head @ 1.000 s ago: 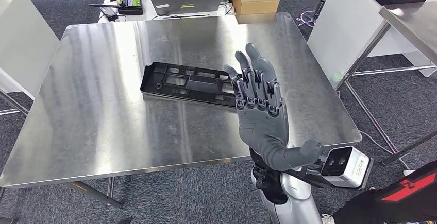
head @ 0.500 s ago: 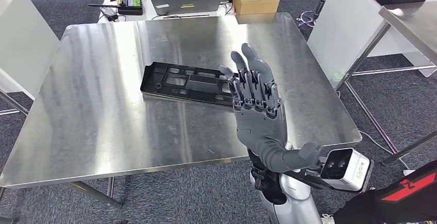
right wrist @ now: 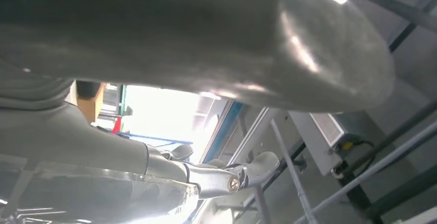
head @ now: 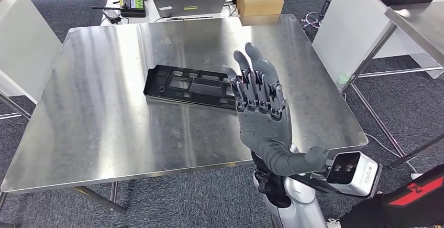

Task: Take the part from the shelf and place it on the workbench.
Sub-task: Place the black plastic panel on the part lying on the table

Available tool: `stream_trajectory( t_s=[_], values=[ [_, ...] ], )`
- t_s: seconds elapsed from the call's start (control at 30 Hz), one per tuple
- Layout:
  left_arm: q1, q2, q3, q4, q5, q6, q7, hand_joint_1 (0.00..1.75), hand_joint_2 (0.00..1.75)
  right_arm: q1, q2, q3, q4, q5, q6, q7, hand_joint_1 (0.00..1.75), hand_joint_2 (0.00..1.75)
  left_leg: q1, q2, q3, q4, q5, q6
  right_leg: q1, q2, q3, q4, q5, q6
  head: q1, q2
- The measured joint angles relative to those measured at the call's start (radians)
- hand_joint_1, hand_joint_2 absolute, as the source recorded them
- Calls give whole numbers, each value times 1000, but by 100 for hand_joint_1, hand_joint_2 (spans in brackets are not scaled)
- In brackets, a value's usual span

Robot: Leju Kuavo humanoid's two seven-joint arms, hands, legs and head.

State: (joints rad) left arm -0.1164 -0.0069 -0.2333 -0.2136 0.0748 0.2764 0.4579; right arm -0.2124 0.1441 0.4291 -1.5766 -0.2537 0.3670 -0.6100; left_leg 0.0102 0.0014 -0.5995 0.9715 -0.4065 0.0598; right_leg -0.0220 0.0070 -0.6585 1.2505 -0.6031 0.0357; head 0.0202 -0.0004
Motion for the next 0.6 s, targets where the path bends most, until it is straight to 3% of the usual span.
stream_trajectory(
  t_s=[0.03, 0.07, 0.13, 0.17, 0.2, 0.3, 0.37, 0.47, 0.5, 0.53, 0.57, 0.6],
  values=[
    [1, 0, 0, 0, 0, -1, 0, 0, 0, 0, -1, 0, 0, 0, 0, 0, 0, 0, 0, 0, 0, 1, -1, -2, -2, 0, -10, 10, 5, 7, 0, 0],
    [2, 0, 0, 0, 0, -1, 0, 0, 0, 0, -2, 0, 0, 0, 0, 0, 0, 0, 2, -1, 0, 3, -2, -6, -5, 0, 2, -21, 26, 17, 0, 0],
    [3, 0, 0, 0, 0, -2, 0, 0, 0, 0, -4, 0, 0, 0, -1, 0, 0, 0, 4, -4, -2, 16, -9, -20, -14, -2, 63, -152, 84, 36, 0, 0],
    [4, 1, 1, 0, 0, -2, 0, 0, 0, 0, -5, 0, 0, 1, -1, 0, 0, 0, 4, -5, -4, 25, -14, -30, -16, -1, 90, -205, 105, 36, 0, 0],
    [4, 2, 1, 0, 0, -2, 0, 0, 0, 2, -5, 1, -1, 2, -3, -1, 0, 0, 3, -6, -6, 33, -19, -39, -16, 0, 105, -235, 116, 32, 0, 0],
    [9, 4, 1, 0, -1, -2, 0, 0, 0, 14, -6, 4, -5, 7, -11, -7, 0, 0, 7, -5, -8, 37, -21, -54, -12, 3, 107, -238, 123, 6, -2, 0],
    [11, 4, 1, 0, -2, -3, 0, 0, 0, 18, -5, 5, -10, 11, -17, -10, 0, 0, 12, -4, -22, 69, -46, -62, -14, 4, 107, -239, 127, -6, -1, 0],
    [11, 2, 1, 0, -4, -5, 0, 0, 0, 19, -4, 5, -16, 13, -23, -11, 0, 0, 13, -4, -102, 244, -138, -70, -10, 4, 105, -239, 129, -16, -2, 0],
    [11, 2, 1, 0, -6, -6, 0, 0, 0, 19, -5, 4, -16, 13, -24, -11, 0, 0, 13, -4, -127, 295, -154, -70, -8, 4, 104, -239, 129, -17, -2, 0],
    [11, 2, 1, 0, -7, -6, 0, 0, 0, 20, -7, 3, -16, 12, -24, -10, 0, 0, 13, -4, -137, 314, -152, -68, -6, 4, 104, -239, 128, -18, -2, 0],
    [10, 1, 1, 0, -9, -6, 0, 0, 0, 21, -8, 3, -16, 12, -25, -11, 0, 0, 13, -4, -128, 295, -132, -65, -5, 4, 104, -239, 128, -18, -2, 0],
    [10, 0, 1, 0, -10, -7, 0, 0, 0, 23, -9, 2, -16, 12, -25, -13, 0, 0, 13, -4, -100, 240, -100, -60, -4, 5, 105, -239, 128, -18, -2, 0]
  ],
)
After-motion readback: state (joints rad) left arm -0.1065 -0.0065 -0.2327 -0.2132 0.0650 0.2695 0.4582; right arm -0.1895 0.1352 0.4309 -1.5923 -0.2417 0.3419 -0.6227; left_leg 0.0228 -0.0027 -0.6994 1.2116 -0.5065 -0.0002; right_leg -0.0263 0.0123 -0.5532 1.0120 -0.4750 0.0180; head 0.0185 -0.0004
